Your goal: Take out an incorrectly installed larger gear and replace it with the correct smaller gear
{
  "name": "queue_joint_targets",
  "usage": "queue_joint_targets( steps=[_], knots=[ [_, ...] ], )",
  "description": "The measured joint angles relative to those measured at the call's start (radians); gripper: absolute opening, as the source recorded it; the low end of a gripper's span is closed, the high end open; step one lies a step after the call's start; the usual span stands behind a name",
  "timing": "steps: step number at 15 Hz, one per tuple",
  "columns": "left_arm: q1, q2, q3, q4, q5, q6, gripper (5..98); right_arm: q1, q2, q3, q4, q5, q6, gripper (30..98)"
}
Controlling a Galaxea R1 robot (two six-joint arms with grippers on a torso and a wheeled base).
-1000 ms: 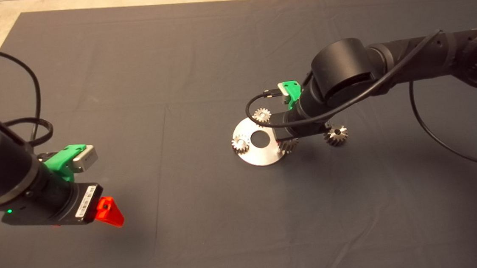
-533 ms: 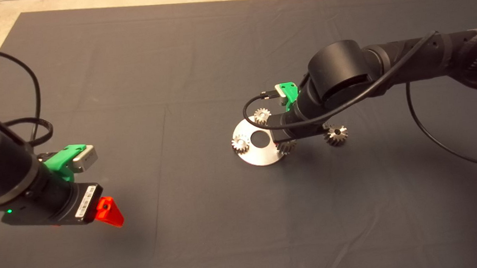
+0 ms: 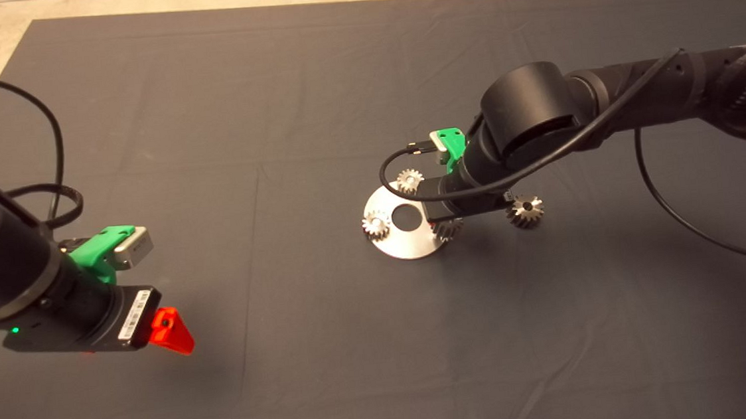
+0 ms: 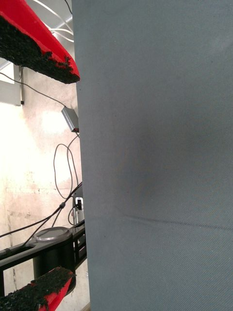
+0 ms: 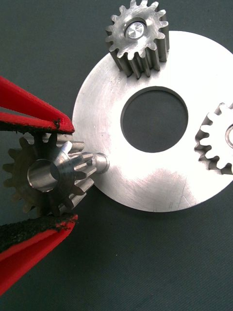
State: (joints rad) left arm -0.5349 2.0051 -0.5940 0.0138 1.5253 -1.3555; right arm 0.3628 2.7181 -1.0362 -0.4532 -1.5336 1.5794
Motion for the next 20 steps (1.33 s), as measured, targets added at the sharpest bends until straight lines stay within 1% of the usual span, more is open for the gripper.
queue_joint_targets(
  steps=[6,10,20],
  knots=[
    [0.0,0.0,0.0,0.002,0.0,0.0,98.2,-0.001,0.0,-0.008,0.0,0.0,0.0,38.3],
    [0.0,0.0,0.0,0.002,0.0,0.0,98.2,-0.033,0.0,-0.008,-0.002,0.0,0.0,38.3],
    [0.0,0.0,0.0,0.002,0.0,0.0,98.2,-0.036,0.0,-0.008,-0.003,0.0,0.0,38.3]
  ],
)
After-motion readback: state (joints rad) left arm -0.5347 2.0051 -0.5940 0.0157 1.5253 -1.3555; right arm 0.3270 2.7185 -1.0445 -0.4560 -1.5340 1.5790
